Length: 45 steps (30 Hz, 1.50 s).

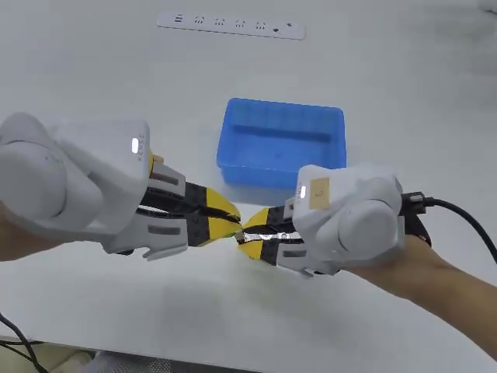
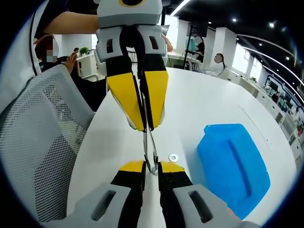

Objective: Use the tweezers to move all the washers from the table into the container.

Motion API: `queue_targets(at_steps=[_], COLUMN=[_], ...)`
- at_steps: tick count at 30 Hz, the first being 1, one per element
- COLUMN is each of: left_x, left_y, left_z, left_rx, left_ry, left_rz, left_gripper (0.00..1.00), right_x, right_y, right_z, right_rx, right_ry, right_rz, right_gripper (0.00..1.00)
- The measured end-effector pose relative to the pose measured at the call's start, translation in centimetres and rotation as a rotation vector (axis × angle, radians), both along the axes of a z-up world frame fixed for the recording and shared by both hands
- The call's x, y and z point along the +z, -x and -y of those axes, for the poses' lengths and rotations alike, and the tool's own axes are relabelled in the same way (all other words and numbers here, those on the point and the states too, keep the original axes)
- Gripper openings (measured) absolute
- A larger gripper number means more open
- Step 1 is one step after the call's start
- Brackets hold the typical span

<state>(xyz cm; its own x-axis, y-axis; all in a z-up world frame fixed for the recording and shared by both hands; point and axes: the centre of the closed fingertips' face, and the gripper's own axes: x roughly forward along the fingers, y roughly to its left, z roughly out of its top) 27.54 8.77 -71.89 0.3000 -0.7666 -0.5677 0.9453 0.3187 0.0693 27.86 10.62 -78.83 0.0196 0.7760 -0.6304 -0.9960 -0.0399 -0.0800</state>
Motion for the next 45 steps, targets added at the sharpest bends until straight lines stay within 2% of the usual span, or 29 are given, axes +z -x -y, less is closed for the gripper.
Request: queue_targets(at_steps=[5,9,22,29,31,37,39,45], left_x=[0.0,0.0,0.0,0.0,0.0,0.8,1.1,2.4], left_y=[-0.2,-0.4,-0.4,-0.5,-0.5,-0.7,-0.6,-0.9], left_z=[-0.1,-0.1,0.2,-0.2,-0.2,-0.1,-0.1,0.1], left_rx=[0.002,0.001,-0.012,-0.009,-0.012,-0.027,-0.027,-0.046], left_ry=[0.000,0.000,0.004,-0.014,-0.018,-0.022,-0.013,-0.008], left_rz=[-0.010,-0.015,-0.030,-0.031,-0.037,-0.033,-0.048,-0.030], left_gripper=[0.06,0.06,0.06,0.06,0.06,0.06,0.06,0.06], right_x=[0.0,0.6,0.3,0.3,0.3,1.1,1.5,2.9], right_y=[0.0,0.0,0.0,0.0,0.2,-0.1,-0.1,-0.4], right_z=[-0.1,-0.4,-0.4,-0.5,-0.6,-0.5,-0.4,0.1], right_rx=[-0.001,0.007,0.037,0.015,0.009,-0.010,-0.009,-0.013], right_ry=[-0.003,-0.026,-0.010,-0.009,-0.013,-0.025,-0.030,-0.049], right_rz=[-0.005,-0.007,-0.015,-0.029,-0.057,-0.045,-0.043,-0.039], right_gripper=[0.12,0.13,0.10,0.10,0.10,0.10,0.10,0.10])
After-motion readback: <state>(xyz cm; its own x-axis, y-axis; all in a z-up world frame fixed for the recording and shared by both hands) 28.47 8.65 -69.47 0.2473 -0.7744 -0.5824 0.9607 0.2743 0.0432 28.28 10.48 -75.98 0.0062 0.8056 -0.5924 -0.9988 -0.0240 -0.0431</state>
